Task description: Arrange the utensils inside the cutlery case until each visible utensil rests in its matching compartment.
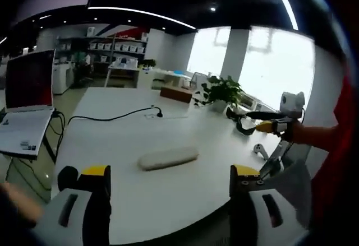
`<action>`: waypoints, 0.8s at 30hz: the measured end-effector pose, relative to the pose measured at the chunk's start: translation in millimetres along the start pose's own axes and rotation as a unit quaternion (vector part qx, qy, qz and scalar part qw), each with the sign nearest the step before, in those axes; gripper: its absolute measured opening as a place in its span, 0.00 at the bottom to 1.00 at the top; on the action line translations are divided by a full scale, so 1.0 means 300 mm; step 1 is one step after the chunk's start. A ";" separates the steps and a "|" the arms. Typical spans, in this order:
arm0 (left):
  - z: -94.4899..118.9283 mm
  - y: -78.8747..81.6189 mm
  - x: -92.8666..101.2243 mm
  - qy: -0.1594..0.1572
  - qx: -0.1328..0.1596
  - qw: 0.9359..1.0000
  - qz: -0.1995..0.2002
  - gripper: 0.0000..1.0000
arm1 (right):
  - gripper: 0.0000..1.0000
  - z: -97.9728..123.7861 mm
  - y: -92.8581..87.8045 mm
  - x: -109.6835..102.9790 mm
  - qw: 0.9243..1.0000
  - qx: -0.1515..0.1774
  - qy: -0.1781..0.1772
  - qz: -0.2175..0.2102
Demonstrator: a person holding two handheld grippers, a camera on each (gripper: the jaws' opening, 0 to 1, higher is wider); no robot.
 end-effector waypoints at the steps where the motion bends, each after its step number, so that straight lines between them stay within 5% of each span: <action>1: 0.017 -0.003 0.011 0.012 -0.003 1.000 -0.003 0.91 | 0.73 0.026 -0.002 -0.021 1.000 -0.004 0.001 -0.006; 5: 0.071 -0.017 0.074 0.022 0.018 0.999 -0.018 0.97 | 0.78 0.101 -0.004 -0.075 1.000 0.011 -0.004 0.015; 9: 0.116 -0.029 0.125 0.017 0.029 0.999 -0.005 0.97 | 0.90 0.133 0.041 -0.074 0.996 0.066 -0.014 -0.049; 12: 0.141 0.008 0.106 0.038 0.059 0.997 -0.014 0.98 | 0.85 0.146 0.105 -0.033 0.993 0.112 -0.032 -0.025; 16: 0.145 0.029 0.135 0.035 0.051 0.998 -0.009 1.00 | 0.81 0.148 0.112 -0.016 0.995 0.087 -0.029 -0.026; 18: 0.148 0.020 0.144 0.040 0.052 0.998 -0.015 1.00 | 0.75 0.167 0.102 -0.006 0.996 0.079 -0.046 0.013; 24: 0.153 -0.014 0.158 0.051 0.038 0.998 -0.012 1.00 | 0.74 0.197 0.066 -0.024 0.997 0.070 -0.036 0.008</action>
Point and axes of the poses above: the point that each gripper's makers call its tool centre point, and the gripper's own axes: z roughly backward along the fingers, x roughly to its right, y roughly out of its top, the point moved 7 cm from there along z, roughly backward along the fingers, and after that the axes turned 2 degrees about z, right-handed, at the moved point
